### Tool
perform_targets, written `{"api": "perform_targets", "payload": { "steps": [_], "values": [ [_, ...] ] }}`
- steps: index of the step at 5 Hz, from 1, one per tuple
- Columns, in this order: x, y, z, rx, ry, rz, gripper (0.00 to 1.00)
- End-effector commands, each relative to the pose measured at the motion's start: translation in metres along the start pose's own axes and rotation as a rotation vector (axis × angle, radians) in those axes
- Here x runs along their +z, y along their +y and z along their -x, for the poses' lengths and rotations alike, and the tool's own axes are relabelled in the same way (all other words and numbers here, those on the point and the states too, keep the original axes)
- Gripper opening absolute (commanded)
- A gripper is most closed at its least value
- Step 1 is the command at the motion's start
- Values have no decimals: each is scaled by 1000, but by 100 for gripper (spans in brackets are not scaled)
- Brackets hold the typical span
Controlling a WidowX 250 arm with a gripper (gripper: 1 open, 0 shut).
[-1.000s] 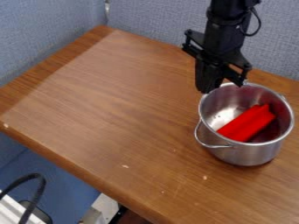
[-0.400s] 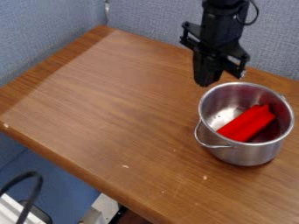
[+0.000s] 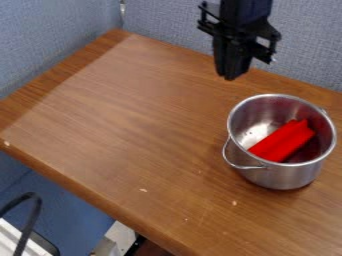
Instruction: Put the red object in the metal pot
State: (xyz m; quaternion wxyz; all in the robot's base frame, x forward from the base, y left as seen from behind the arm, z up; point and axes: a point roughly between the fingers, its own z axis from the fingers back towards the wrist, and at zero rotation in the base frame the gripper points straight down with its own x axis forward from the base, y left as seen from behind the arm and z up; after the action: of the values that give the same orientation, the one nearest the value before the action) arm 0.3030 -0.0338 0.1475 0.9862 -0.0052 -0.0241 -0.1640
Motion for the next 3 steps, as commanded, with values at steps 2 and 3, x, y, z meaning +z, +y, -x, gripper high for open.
{"api": "perform_targets", "payload": {
  "steps": [2, 3],
  "values": [
    [10, -8, -3, -63, -39, 4, 100],
    [3, -11, -2, -88, -23, 13, 100]
  ]
}}
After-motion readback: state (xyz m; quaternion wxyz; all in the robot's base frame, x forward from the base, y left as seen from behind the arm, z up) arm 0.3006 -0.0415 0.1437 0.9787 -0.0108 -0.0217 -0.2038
